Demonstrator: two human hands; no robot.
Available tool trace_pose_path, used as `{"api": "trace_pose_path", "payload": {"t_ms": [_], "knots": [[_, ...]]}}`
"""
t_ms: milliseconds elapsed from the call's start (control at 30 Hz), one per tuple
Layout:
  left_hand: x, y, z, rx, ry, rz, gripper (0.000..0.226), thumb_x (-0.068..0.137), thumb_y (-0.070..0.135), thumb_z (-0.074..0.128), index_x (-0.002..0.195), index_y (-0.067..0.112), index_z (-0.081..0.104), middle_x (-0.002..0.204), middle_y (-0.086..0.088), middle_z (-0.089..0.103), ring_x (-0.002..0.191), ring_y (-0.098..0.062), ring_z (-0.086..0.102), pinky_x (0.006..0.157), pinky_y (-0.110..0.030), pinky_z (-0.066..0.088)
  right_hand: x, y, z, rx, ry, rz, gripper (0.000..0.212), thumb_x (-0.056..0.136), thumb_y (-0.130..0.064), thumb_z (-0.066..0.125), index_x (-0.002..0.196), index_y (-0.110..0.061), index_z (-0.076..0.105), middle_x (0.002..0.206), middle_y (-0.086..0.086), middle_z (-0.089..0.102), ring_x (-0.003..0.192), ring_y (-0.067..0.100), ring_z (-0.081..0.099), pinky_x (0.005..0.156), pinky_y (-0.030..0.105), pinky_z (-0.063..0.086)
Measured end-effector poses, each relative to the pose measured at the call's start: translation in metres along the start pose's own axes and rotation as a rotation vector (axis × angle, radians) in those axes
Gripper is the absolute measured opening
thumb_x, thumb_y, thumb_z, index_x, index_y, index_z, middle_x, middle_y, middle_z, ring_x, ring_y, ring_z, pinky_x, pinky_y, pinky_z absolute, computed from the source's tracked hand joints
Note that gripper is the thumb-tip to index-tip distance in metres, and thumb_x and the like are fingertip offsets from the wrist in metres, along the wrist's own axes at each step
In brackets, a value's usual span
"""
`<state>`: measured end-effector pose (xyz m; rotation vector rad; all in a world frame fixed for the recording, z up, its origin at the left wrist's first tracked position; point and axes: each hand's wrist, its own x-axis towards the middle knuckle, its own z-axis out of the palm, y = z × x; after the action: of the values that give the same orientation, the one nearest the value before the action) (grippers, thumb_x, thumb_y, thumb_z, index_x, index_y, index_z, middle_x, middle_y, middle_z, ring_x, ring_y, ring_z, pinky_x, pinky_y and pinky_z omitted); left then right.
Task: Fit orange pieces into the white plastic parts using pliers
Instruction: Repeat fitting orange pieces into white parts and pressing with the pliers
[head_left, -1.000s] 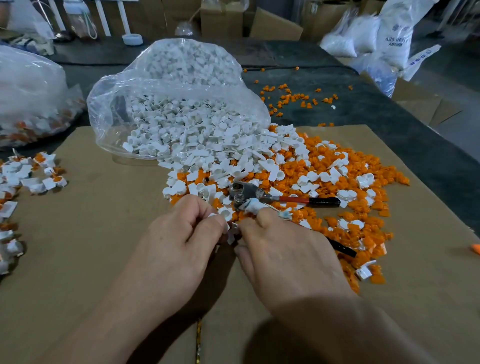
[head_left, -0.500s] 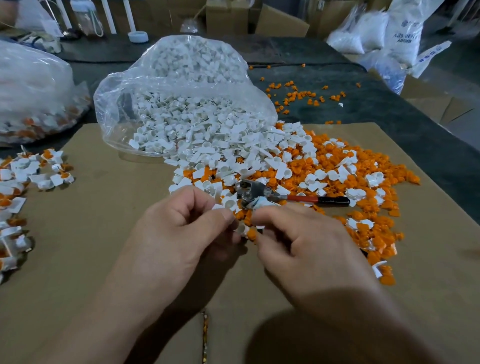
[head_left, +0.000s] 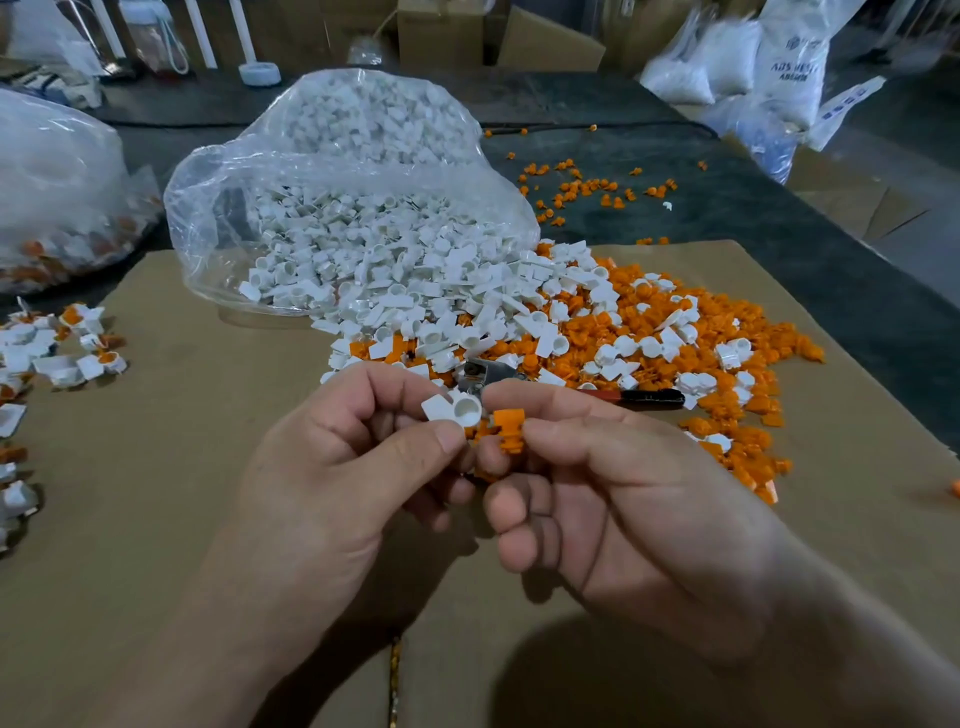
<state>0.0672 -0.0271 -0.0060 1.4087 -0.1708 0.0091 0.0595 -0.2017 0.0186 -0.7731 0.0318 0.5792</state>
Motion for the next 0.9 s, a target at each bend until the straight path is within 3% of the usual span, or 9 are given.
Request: {"api": "trace_pose_path", "payload": {"t_ms": [233, 367, 467, 633, 800, 900], "knots": [[0.0004, 0.0013, -0.0018, -0.03, -0.008, -0.028, 0.021, 0.065, 0.032, 0.077, 0.082, 0.02, 0.073, 0.068, -0.013, 0.069, 0.056, -0.019, 0.065, 0.047, -0.024, 0.05, -0.0021, -0.0018, -0.0002, 0.006, -0.04, 0.021, 0.029, 0.094, -0.005, 0.043, 0.101, -0.007, 0.072, 0.075, 0.016, 0.062, 0.056, 0.022, 0.065, 0.049, 0.029, 0.056], [0.0001, 0.0013, -0.0017, -0.037, -0.013, -0.038, 0.021, 0.064, 0.032, 0.077, 0.081, 0.021, 0.072, 0.069, -0.014, 0.068, 0.056, -0.02, 0.065, 0.047, -0.025, 0.049, -0.0029, -0.0026, 0.0003, 0.015, -0.014, 0.034, 0.017, 0.095, -0.007, 0.048, 0.106, -0.002, 0.06, 0.077, 0.017, 0.061, 0.054, 0.021, 0.064, 0.047, 0.028, 0.055], [0.0006, 0.0007, -0.0006, -0.035, -0.022, -0.03, 0.02, 0.064, 0.032, 0.076, 0.08, 0.022, 0.072, 0.067, -0.013, 0.068, 0.056, -0.021, 0.064, 0.046, -0.025, 0.049, -0.0031, -0.0029, -0.0002, -0.013, -0.004, 0.032, 0.01, 0.094, -0.009, 0.05, 0.099, -0.002, 0.057, 0.074, 0.014, 0.061, 0.053, 0.018, 0.063, 0.046, 0.025, 0.055], [-0.0006, 0.0006, 0.0004, -0.018, -0.021, -0.018, 0.021, 0.064, 0.033, 0.076, 0.081, 0.022, 0.073, 0.066, -0.011, 0.068, 0.056, -0.019, 0.065, 0.046, -0.024, 0.05, -0.0026, -0.0014, -0.0034, -0.02, 0.022, 0.003, 0.013, 0.09, -0.006, 0.055, 0.103, -0.003, 0.056, 0.074, 0.015, 0.062, 0.053, 0.018, 0.063, 0.045, 0.026, 0.054], [0.0001, -0.0004, -0.0019, -0.004, -0.017, -0.008, 0.019, 0.066, 0.032, 0.076, 0.083, 0.023, 0.073, 0.067, -0.011, 0.069, 0.058, -0.02, 0.067, 0.048, -0.024, 0.05, 0.0006, 0.002, -0.0071, -0.141, 0.024, -0.04, 0.018, 0.085, -0.008, 0.06, 0.102, -0.002, 0.058, 0.073, 0.016, 0.063, 0.052, 0.021, 0.064, 0.045, 0.027, 0.054], [-0.0004, 0.0001, -0.0022, 0.017, -0.056, 0.009, 0.016, 0.071, 0.031, 0.074, 0.085, 0.023, 0.073, 0.069, -0.011, 0.071, 0.06, -0.02, 0.068, 0.05, -0.024, 0.052, 0.0012, 0.0051, -0.0069, -0.287, -0.008, -0.063, 0.015, 0.083, -0.019, 0.066, 0.09, -0.006, 0.067, 0.07, 0.015, 0.065, 0.051, 0.02, 0.065, 0.046, 0.025, 0.053]]}}
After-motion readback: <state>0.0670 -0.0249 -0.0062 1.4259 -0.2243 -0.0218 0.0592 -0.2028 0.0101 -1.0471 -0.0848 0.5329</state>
